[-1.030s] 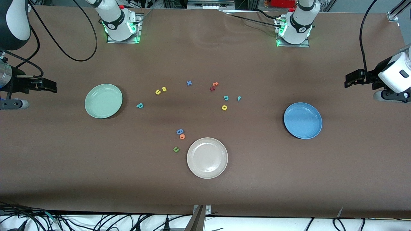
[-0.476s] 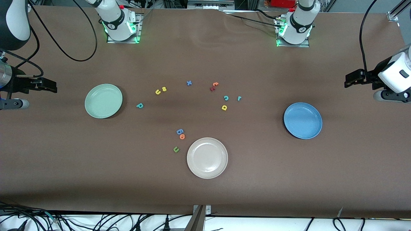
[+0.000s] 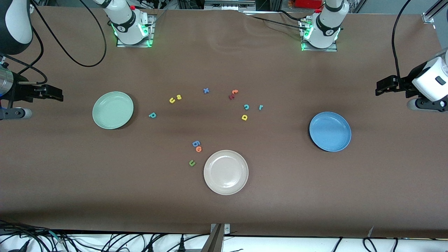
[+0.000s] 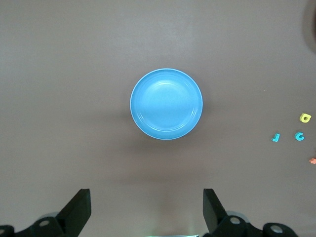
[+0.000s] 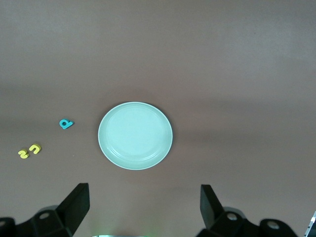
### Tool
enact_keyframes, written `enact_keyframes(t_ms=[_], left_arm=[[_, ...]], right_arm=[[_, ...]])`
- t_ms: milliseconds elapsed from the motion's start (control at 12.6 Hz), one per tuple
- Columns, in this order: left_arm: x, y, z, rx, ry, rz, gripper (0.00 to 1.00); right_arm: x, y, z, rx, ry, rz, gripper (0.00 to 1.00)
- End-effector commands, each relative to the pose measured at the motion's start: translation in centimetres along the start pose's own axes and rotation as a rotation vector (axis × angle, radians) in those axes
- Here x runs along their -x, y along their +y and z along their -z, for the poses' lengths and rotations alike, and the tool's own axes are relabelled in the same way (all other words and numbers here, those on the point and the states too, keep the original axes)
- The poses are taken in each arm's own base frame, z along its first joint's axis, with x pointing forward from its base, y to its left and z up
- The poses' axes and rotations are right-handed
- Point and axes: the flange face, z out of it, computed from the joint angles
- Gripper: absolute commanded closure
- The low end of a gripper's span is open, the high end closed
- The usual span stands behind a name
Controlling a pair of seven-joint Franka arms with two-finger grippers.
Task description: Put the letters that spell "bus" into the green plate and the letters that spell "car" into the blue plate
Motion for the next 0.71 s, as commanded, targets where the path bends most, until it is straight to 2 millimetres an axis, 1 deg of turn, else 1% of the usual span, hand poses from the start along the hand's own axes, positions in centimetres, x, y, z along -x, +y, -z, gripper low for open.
enact_keyframes(t_ms=[0,476,634], left_arm=[[0.5,0.1,0.2,0.003,0.008,-0.022,0.0],[0.4,0.1,0.1,0.003,0.005,-0.022,0.0],[0.4,0.1,0.1,0.003,0.005,-0.022,0.0]], right_arm=[[0.2,0.1,0.3,-0.023,0.012,-0.008,0.01],[0.1,-0.4,-0.2,-0.026,0.002,-0.009,0.01],[-0.1,-0.9,-0.9,-0.049,-0.011,-0.07,0.01]])
